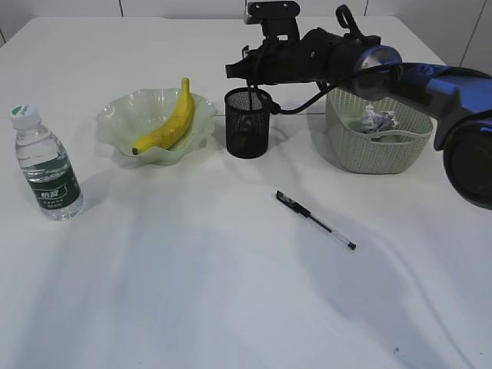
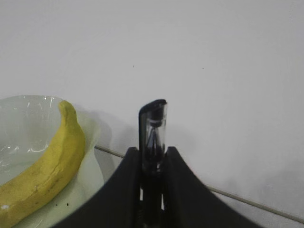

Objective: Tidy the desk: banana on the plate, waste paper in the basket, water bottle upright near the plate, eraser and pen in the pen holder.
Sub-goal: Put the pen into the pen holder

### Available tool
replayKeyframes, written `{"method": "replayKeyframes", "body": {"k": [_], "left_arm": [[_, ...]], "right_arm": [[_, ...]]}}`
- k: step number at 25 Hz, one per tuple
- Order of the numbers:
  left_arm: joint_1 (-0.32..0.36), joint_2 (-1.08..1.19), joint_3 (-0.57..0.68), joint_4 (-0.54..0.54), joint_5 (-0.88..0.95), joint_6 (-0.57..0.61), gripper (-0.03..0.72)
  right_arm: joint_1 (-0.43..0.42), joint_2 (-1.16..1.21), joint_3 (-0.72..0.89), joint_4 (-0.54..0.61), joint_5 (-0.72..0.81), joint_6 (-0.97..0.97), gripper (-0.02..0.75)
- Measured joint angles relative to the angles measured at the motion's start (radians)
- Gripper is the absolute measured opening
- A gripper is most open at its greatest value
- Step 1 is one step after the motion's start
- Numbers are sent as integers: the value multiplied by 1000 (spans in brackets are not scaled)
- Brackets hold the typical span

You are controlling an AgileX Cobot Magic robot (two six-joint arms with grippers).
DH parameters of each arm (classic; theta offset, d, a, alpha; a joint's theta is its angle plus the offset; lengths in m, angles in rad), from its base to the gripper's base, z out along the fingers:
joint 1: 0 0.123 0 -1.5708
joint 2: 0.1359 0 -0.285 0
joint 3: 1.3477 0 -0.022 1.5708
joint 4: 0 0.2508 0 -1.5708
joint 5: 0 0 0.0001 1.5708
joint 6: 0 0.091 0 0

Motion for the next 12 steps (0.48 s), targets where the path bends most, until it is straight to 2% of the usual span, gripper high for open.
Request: {"method": "replayKeyframes", "body": {"k": [7,12], "left_arm": [[0,0,0,0,0,0,475],[0,0,0,0,0,0,475]], "right_arm": [[0,0,0,3,0,-26,109],[0,0,0,10,0,-26,189]]}}
